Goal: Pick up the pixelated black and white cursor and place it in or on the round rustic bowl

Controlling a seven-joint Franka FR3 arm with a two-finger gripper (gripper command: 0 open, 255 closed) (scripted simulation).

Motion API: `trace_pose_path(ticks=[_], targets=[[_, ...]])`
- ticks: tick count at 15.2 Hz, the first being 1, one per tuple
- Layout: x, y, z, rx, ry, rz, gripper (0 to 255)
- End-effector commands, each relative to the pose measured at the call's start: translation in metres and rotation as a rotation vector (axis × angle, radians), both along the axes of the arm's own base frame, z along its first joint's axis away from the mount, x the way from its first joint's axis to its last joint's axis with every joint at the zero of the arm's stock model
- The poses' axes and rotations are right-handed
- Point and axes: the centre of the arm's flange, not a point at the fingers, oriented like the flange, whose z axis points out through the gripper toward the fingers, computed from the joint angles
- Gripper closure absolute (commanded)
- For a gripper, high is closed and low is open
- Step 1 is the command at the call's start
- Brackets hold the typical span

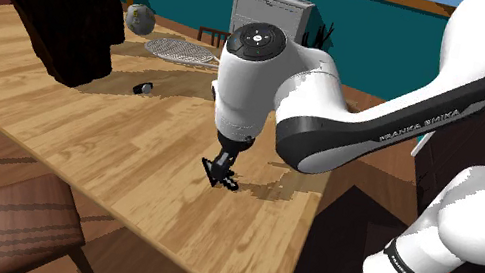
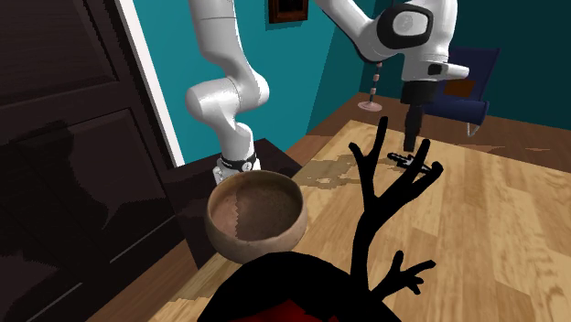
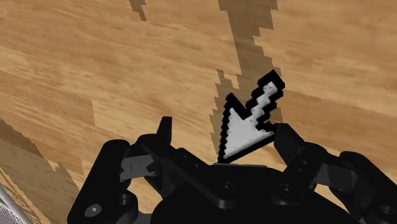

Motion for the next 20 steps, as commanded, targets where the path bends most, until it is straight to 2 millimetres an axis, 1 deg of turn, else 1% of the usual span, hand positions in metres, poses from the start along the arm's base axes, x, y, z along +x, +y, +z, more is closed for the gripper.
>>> trace_pose_path(ticks=[1, 4, 12, 13, 20], targets=[[0.002, -0.001, -0.010, -0.008, -0.003, 0.008, 0], [0.007, -0.006, -0.028, -0.008, -0.003, 0.008, 0], [0.007, -0.006, -0.028, -0.008, -0.003, 0.008, 0], [0.007, -0.006, -0.028, -0.008, -0.003, 0.008, 255], [0.007, -0.007, -0.026, -0.008, -0.003, 0.008, 255]])
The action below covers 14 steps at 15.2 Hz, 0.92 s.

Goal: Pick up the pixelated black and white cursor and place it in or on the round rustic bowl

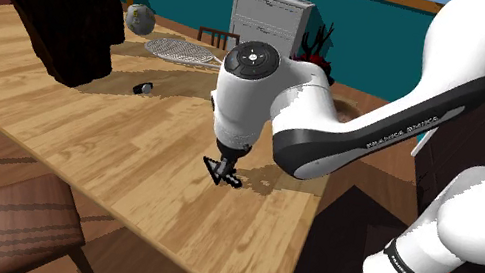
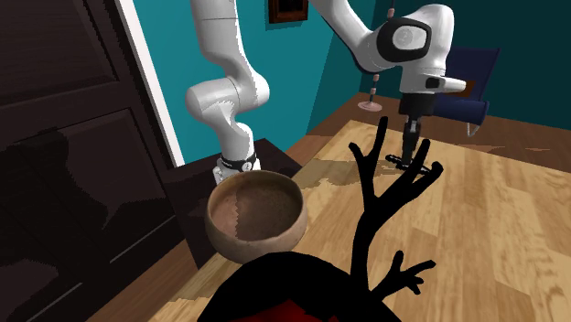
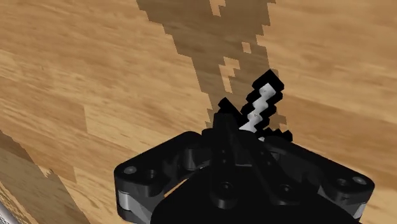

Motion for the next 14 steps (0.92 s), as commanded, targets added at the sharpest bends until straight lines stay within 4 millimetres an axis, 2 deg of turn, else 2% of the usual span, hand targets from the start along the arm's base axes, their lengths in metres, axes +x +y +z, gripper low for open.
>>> trace_pose_path(ticks=[1, 2, 3, 5, 7, 14], targets=[[0.000, 0.000, 0.000, -0.001, 0.001, -0.001, 255], [0.000, 0.000, 0.000, 0.000, 0.000, 0.000, 255], [0.000, 0.000, 0.000, 0.000, 0.000, 0.000, 0], [0.045, -0.006, 0.020, 0.161, 0.149, -0.116, 0], [0.086, -0.018, 0.031, 0.305, 0.282, -0.220, 0], [0.084, -0.018, -0.006, 0.305, 0.282, -0.220, 0]])
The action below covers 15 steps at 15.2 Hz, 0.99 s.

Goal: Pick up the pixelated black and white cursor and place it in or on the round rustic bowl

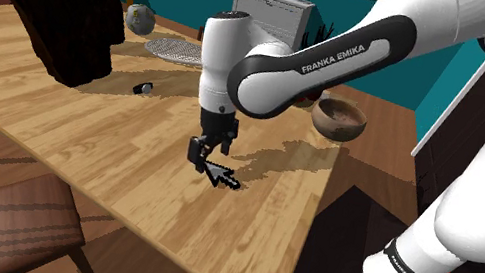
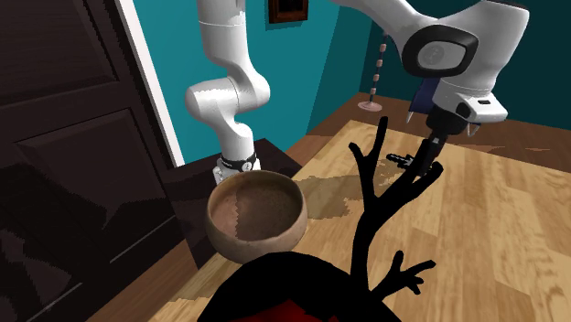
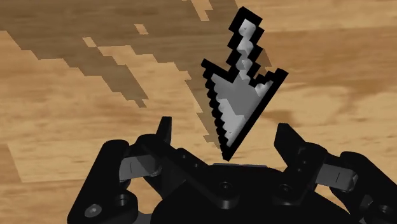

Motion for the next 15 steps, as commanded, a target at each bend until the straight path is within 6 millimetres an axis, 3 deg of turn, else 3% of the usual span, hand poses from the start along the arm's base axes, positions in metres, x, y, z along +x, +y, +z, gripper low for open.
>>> trace_pose_path(ticks=[1, 8, 9, 15], targets=[[-0.0009, 0.0003, -0.0089, 0.001, 0.000, 0.000, 0], [-0.0008, 0.0003, -0.0089, 0.001, 0.000, 0.000, 0], [-0.0008, 0.0003, -0.0089, 0.001, 0.000, 0.000, 255], [0.0004, 0.0002, -0.0105, 0.001, 0.000, 0.000, 255]])
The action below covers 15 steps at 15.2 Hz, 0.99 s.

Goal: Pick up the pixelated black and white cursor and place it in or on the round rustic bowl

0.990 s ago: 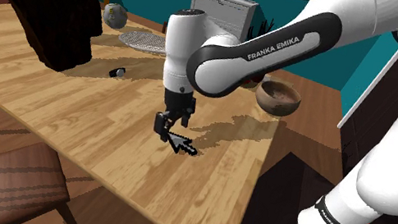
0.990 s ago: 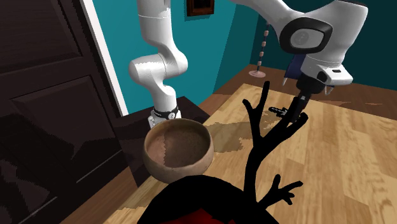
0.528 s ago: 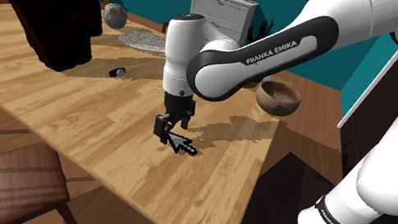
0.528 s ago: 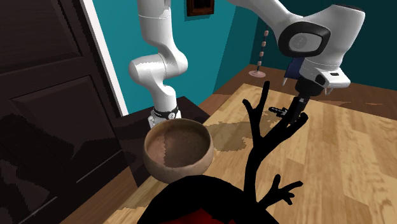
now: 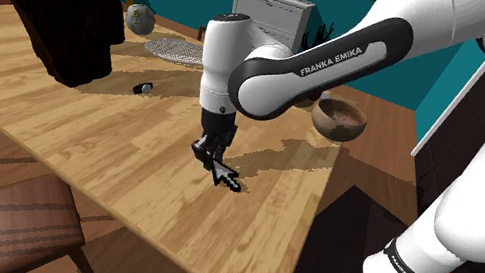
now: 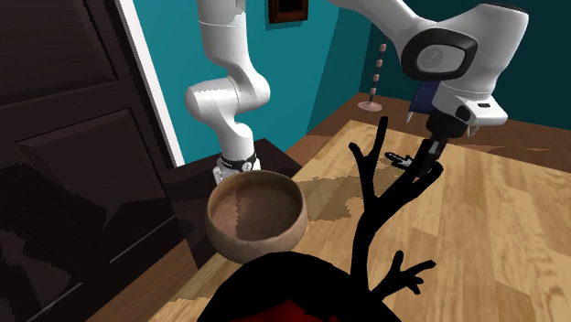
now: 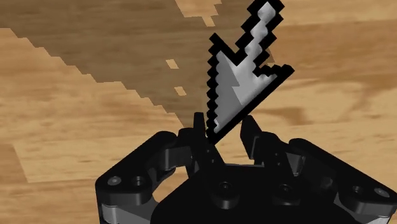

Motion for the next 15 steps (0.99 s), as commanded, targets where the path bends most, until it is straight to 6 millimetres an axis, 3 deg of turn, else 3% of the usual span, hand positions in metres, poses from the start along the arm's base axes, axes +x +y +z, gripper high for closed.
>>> trace_pose_path(ticks=[1, 3, 15], targets=[[-0.004, 0.006, -0.007, 0.005, 0.011, 0.011, 255], [-0.005, 0.005, -0.005, 0.005, 0.011, 0.011, 255], [-0.005, 0.005, 0.059, 0.005, 0.011, 0.011, 255]])
